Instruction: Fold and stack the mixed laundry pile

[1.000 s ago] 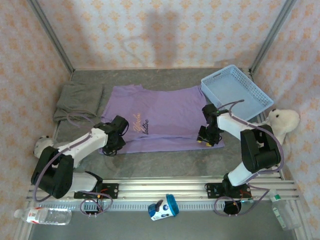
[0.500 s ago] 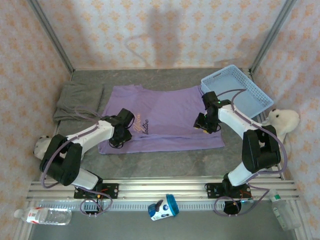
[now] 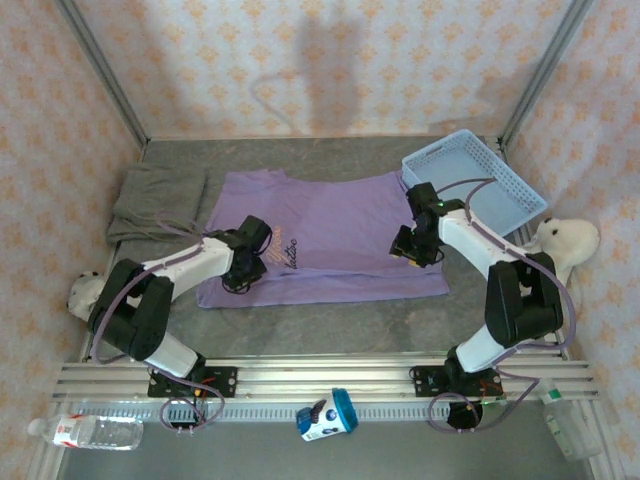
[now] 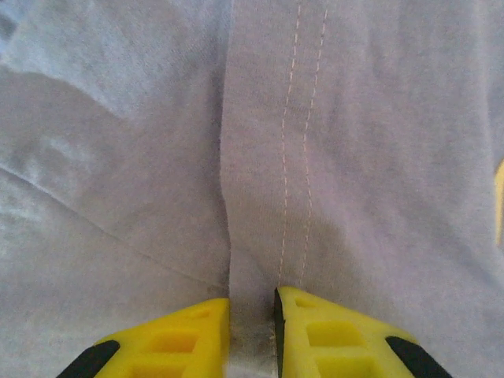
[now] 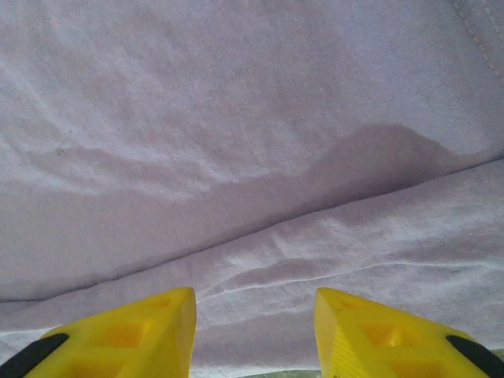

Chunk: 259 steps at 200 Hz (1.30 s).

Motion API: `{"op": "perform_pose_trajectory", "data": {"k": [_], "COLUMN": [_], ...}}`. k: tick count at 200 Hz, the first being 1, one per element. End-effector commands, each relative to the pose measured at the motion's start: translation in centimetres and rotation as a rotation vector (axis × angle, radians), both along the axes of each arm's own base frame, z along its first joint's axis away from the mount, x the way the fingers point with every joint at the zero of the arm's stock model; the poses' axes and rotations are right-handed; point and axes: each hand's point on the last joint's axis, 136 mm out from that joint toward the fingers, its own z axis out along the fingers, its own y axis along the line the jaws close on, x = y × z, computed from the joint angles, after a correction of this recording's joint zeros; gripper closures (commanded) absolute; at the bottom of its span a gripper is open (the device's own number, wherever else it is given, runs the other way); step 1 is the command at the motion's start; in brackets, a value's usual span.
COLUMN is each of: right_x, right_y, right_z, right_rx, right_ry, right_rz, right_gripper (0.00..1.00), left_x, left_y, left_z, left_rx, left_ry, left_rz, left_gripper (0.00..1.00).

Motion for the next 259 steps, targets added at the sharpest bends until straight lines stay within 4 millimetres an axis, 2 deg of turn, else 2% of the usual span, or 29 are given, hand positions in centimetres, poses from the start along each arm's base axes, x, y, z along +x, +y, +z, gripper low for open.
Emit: {"op": "perform_pose_trajectory", "data": {"k": [1,20,33,79,101,125,132,135,145,154,172,196,215,229,259], "right_x": [-0.3,-0.4,-0.4,-0.2,-0.1,0.0,-0.1,-0.1,-0.1,-0.3,-0.8,-1.8,-2.2,-2.4,-2.1], "right_y": [-1.2,-1.5,-1.6,-1.8,-1.8,-1.7,-1.6,-1.7,-1.6,-1.6,-1.9,-2.7,-3.0,-3.1,-3.3], "right_z": [0.9,1.1,1.2,1.8,1.8,1.9,1.8,1.8,1.9,2.0,2.0,1.6,1.0,0.5,-0.8], "right_rx": [-0.037,-0.037,-0.032,-0.024,-0.019,-0.012,-0.013,-0.012,-0.01,-0.009,-0.018,-0.054,-0.07,-0.075,-0.091], "right_ry": [-0.018,-0.02,-0.024,-0.036,-0.037,-0.038,-0.035,-0.035,-0.037,-0.037,-0.038,-0.034,-0.021,-0.009,0.005], "right_rz": [-0.026,-0.033,-0.038,-0.048,-0.048,-0.048,-0.048,-0.049,-0.049,-0.051,-0.05,-0.05,-0.047,-0.047,-0.061], "right_gripper": [0.56,0.56,0.56,0.56,0.56,0.56,0.56,0.56,0.56,0.56,0.56,0.56,0.56,0.57,0.58], "left_x": [0.3,0.3,0.4,2.5,5.1,9.3,10.6,11.1,12.3,13.2,14.1,13.0,10.4,8.1,3.3], "left_y": [0.4,0.5,0.4,0.3,-0.6,-3.8,-4.7,-4.9,-4.7,-3.9,-2.9,-2.9,-2.5,-1.7,0.9], "left_z": [-0.1,-0.1,0.3,4.8,6.5,7.5,7.7,7.8,8.1,8.6,10.5,11.5,11.4,10.5,7.1], "left_rx": [0.04,0.038,0.031,0.043,0.046,-0.016,-0.03,-0.024,0.033,0.103,0.18,0.142,0.093,0.082,0.115], "left_ry": [-0.011,-0.025,-0.037,-0.123,-0.157,-0.16,-0.152,-0.145,-0.113,-0.1,-0.122,-0.163,-0.174,-0.166,-0.115], "left_rz": [-0.013,-0.004,-0.006,-0.013,-0.04,-0.105,-0.13,-0.138,-0.149,-0.153,-0.155,-0.157,-0.149,-0.128,-0.077], "left_gripper": [0.79,0.84,1.0,1.0,1.0,1.0,0.92,0.84,0.63,0.5,0.43,0.41,0.42,0.42,0.49]}}
